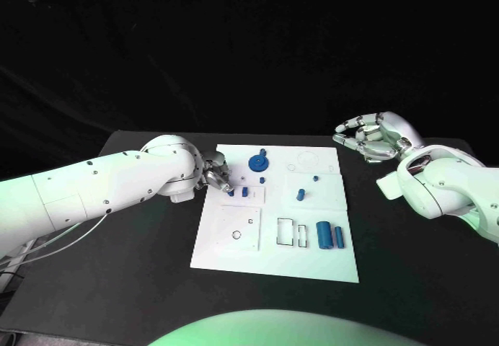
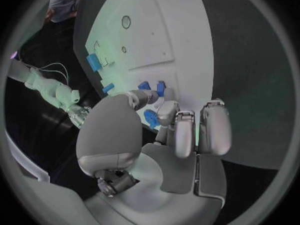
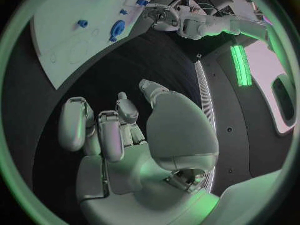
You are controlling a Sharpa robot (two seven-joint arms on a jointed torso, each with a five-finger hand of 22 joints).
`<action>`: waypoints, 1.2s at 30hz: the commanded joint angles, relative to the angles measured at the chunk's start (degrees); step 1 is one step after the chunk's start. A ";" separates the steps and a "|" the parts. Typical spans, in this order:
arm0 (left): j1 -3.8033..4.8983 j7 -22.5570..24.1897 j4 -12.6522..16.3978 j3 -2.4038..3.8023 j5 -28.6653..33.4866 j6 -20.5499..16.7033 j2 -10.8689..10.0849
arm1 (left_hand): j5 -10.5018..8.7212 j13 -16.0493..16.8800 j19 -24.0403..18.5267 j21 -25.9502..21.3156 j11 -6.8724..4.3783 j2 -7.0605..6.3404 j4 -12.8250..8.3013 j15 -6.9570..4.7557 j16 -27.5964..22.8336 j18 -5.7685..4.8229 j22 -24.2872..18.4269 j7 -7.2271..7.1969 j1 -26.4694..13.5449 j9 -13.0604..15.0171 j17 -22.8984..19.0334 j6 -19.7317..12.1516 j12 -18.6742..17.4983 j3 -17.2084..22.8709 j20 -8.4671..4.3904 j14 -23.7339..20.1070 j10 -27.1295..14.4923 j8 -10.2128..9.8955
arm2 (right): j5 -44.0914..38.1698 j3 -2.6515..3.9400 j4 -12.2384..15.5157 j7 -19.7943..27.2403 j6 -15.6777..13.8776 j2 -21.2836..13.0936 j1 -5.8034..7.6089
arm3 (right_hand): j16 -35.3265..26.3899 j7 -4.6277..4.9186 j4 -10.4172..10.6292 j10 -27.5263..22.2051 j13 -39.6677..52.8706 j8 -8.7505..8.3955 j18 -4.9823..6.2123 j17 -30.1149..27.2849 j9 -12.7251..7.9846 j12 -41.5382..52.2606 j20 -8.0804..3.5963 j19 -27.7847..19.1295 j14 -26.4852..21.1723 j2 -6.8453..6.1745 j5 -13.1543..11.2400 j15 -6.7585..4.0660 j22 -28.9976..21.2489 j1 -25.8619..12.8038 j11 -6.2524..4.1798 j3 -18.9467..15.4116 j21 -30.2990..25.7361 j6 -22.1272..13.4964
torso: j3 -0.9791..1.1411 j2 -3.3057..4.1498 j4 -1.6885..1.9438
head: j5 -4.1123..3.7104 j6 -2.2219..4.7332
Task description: Assemble the parts on the task board
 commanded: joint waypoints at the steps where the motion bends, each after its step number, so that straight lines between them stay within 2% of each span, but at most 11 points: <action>1: -0.22 0.16 0.14 -0.07 0.00 1.15 0.34 | 0.68 0.30 0.13 0.34 0.14 -0.18 -11.39 -0.57 0.19 -0.61 0.13 -0.23 0.56 0.04 15.09 0.66 0.30 10.96 -0.45 5.96 0.53 0.14 | -0.17 0.00 0.07 0.56 0.67 0.04 -0.04 | -0.30 -0.07 0.27 -0.20 0.02 0.22 0.88 3.43 -0.10 0.04 -0.16 -0.25 3.05 0.01 0.11 -0.39 1.79 -0.49 0.05 0.07 -0.29 -0.19 | 0.01 -0.02 -0.04 | 0.04 -0.01; 11: -0.29 0.19 0.07 -0.08 0.14 1.95 0.62 | 1.80 0.56 0.14 0.35 0.06 -0.42 -11.52 -0.63 0.19 -0.62 0.17 -0.31 0.45 0.02 15.09 1.05 0.37 10.64 -0.49 5.96 0.80 -0.06 | -0.17 0.00 0.10 0.58 0.65 0.01 -0.05 | -0.33 -0.09 0.34 -0.21 -0.02 0.31 0.90 3.40 -0.13 0.05 -0.17 -0.27 3.04 0.04 0.19 -0.40 1.74 -0.44 0.04 0.03 -0.38 -0.21 | 0.10 -0.05 -0.14 | 0.00 -0.07; 24: -0.30 -0.07 0.09 -0.12 -0.12 3.46 0.65 | 2.52 0.68 0.18 0.42 -0.01 -0.63 -11.65 -0.68 0.19 -0.65 0.31 -0.37 0.40 0.00 15.09 1.33 0.39 10.34 -0.51 5.96 0.95 -0.22 | -0.11 0.00 0.20 0.58 0.59 -0.14 -0.06 | -0.32 -0.09 0.38 -0.20 0.00 0.34 0.89 3.41 -0.14 0.07 -0.17 -0.25 3.04 0.07 0.21 -0.40 1.77 -0.43 0.03 0.03 -0.36 -0.21 | 0.06 0.03 -0.09 | -0.16 -0.23; 36: -0.30 -0.37 -0.08 -0.12 -4.83 2.03 0.67 | 3.24 0.78 0.18 0.42 -0.10 -0.84 -11.90 -0.76 0.19 -0.64 0.31 -0.47 0.54 0.00 15.09 1.69 0.37 10.14 -0.54 5.96 1.11 -0.36 | -0.08 0.00 0.23 0.66 0.54 -0.18 -0.06 | -0.32 -0.09 0.38 -0.20 0.00 0.34 0.89 3.41 -0.14 0.07 -0.17 -0.25 3.04 0.07 0.21 -0.40 1.77 -0.43 0.03 0.03 -0.36 -0.21 | -0.01 0.01 0.02 | -0.15 -0.20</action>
